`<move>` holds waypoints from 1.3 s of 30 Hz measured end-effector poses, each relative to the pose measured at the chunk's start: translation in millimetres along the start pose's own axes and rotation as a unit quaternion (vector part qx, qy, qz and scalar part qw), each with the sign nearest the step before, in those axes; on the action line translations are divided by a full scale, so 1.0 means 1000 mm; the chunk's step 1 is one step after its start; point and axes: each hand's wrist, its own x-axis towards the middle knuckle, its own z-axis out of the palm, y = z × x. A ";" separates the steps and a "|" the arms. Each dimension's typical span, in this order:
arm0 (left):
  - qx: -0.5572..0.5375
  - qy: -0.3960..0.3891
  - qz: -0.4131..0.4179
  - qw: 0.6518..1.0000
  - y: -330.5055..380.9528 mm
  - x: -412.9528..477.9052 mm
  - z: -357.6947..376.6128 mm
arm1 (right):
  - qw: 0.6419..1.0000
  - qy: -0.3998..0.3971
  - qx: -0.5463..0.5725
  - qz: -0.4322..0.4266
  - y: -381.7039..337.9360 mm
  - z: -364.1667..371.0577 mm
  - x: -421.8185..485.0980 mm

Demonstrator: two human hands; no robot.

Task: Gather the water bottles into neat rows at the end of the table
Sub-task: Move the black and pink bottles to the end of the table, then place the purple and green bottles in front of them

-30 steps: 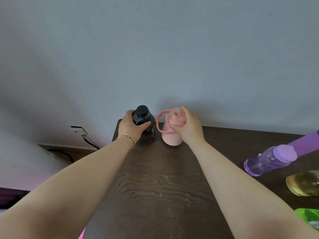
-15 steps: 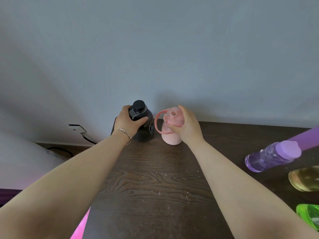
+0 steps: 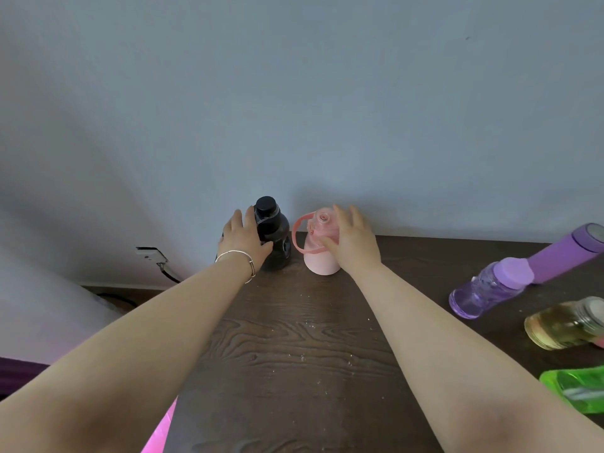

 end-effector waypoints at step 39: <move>0.196 0.039 0.259 0.945 0.286 -0.260 0.074 | 0.976 0.137 -0.154 0.067 0.268 -0.187 -0.304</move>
